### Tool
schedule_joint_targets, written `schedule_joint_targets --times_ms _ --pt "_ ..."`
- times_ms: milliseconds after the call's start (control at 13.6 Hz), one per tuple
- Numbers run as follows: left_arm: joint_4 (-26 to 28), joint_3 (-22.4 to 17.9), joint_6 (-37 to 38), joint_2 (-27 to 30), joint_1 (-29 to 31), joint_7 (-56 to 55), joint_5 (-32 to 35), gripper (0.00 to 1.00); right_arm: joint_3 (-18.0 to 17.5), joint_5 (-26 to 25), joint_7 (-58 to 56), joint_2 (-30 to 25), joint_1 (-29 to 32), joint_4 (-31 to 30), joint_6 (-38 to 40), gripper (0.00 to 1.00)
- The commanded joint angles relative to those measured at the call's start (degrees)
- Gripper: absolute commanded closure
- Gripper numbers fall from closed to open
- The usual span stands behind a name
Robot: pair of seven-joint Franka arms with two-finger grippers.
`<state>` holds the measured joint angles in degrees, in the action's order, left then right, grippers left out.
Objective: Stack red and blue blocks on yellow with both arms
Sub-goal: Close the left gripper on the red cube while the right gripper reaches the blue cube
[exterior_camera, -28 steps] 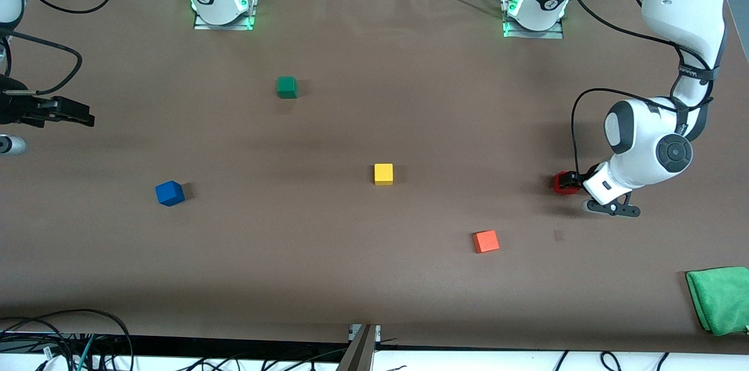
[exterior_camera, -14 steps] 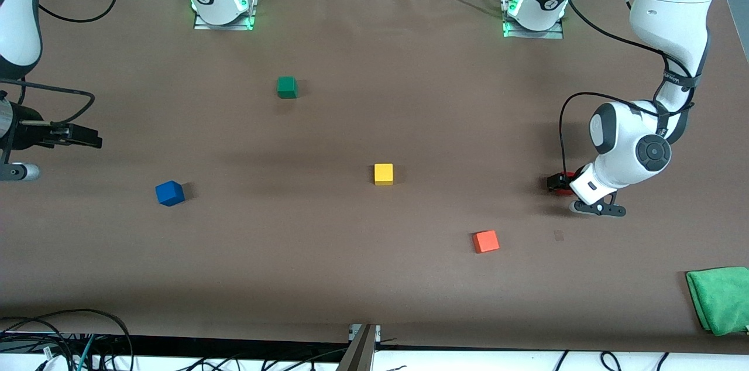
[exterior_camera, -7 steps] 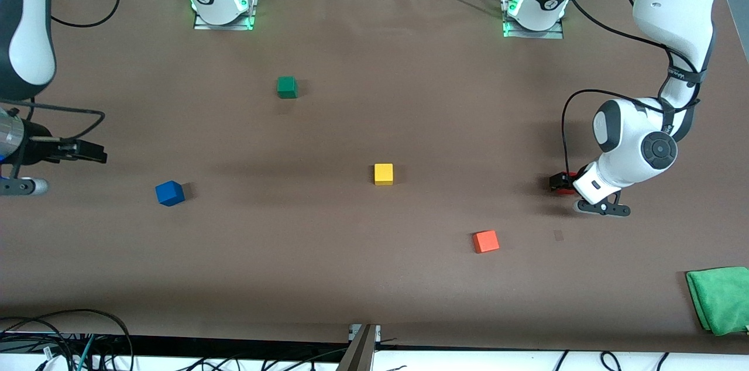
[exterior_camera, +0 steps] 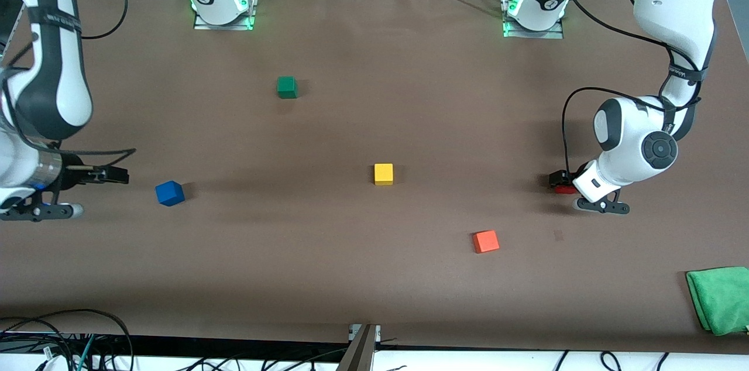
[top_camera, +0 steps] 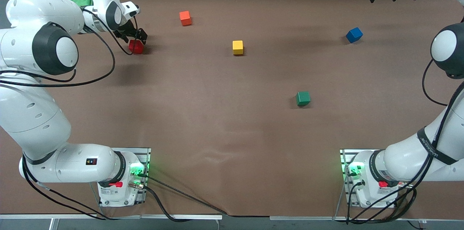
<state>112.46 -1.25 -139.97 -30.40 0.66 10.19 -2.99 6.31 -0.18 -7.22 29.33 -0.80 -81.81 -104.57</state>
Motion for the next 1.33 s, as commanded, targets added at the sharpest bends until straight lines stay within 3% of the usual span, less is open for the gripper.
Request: schedule_joint_targets --times_ms 0,442,663,885,958,1106,1253 --pt "4.0 -0.1 -1.6 3.1 -0.1 0.0 -0.4 0.0 -0.6 0.1 -1.0 1.8 -0.1 -1.5 -3.3 0.01" --pt "4.3 -0.1 -1.7 3.2 -0.1 0.0 -0.3 0.0 -0.6 0.1 -9.8 5.6 -0.9 -2.5 -7.7 0.0" --pt "4.2 -0.1 -1.6 3.2 0.2 0.4 -0.3 0.04 -0.6 0.1 -13.9 5.6 -0.5 -6.2 -11.6 0.0" --pt "3.9 -0.1 -1.3 3.2 0.4 0.4 -0.3 0.65 -0.5 0.2 -17.0 5.6 -0.3 -10.2 -15.2 0.01" --pt "3.9 -0.1 -1.3 3.2 0.4 0.2 -0.3 0.78 -0.5 0.2 -18.8 5.7 0.0 -10.3 -15.6 0.01" --pt "3.8 0.0 -1.3 3.3 0.4 -0.3 -0.3 0.98 -0.6 0.2 -20.4 6.5 0.4 -10.6 -16.5 0.01" --pt "3.7 0.0 -1.1 4.1 0.4 -0.4 -0.4 1.0 -0.6 0.3 -22.5 7.0 0.4 -11.1 -17.6 0.01"
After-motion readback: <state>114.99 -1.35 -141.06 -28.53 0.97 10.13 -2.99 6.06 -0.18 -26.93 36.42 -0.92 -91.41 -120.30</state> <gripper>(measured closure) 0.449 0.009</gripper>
